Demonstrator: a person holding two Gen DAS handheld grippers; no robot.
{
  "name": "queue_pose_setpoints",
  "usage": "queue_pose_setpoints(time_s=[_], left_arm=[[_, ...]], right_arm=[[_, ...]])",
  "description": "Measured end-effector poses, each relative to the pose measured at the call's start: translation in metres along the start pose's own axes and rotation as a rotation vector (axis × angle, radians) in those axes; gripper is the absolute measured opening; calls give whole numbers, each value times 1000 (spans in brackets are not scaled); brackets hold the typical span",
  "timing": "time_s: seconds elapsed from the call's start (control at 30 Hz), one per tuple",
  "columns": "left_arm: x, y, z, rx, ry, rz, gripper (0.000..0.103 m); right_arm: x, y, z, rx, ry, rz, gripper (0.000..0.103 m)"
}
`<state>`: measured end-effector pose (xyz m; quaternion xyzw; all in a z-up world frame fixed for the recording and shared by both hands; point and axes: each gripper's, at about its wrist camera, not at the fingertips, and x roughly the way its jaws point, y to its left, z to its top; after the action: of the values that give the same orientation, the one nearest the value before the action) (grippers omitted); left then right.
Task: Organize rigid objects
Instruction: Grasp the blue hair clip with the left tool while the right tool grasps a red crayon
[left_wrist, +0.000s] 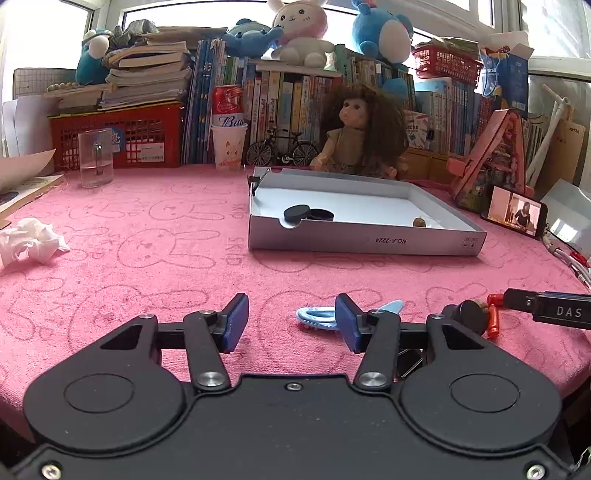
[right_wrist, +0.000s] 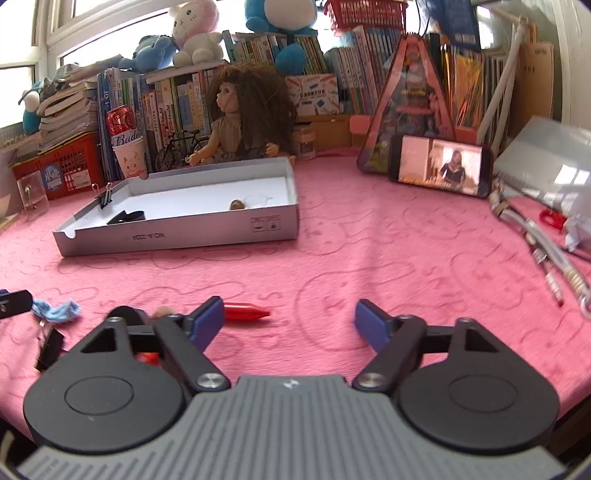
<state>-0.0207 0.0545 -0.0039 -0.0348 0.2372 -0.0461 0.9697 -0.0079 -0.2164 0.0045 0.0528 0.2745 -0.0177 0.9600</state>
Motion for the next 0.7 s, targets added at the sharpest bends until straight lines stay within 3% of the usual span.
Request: queue_pose_setpoints(time_s=[0.2, 0.4, 0.57, 0.7], left_arm=[[0, -10, 0, 6, 5, -29, 50], [4, -14, -1, 24, 8, -16, 50], [8, -12, -1, 2, 16, -19, 50], [13, -12, -2, -2, 29, -22, 50]], right_arm=[[6, 15, 7, 53, 25, 20, 78], [10, 26, 7, 30, 35, -16, 74], [13, 30, 8, 5, 41, -36, 59], [13, 33, 8, -18, 41, -41, 55]])
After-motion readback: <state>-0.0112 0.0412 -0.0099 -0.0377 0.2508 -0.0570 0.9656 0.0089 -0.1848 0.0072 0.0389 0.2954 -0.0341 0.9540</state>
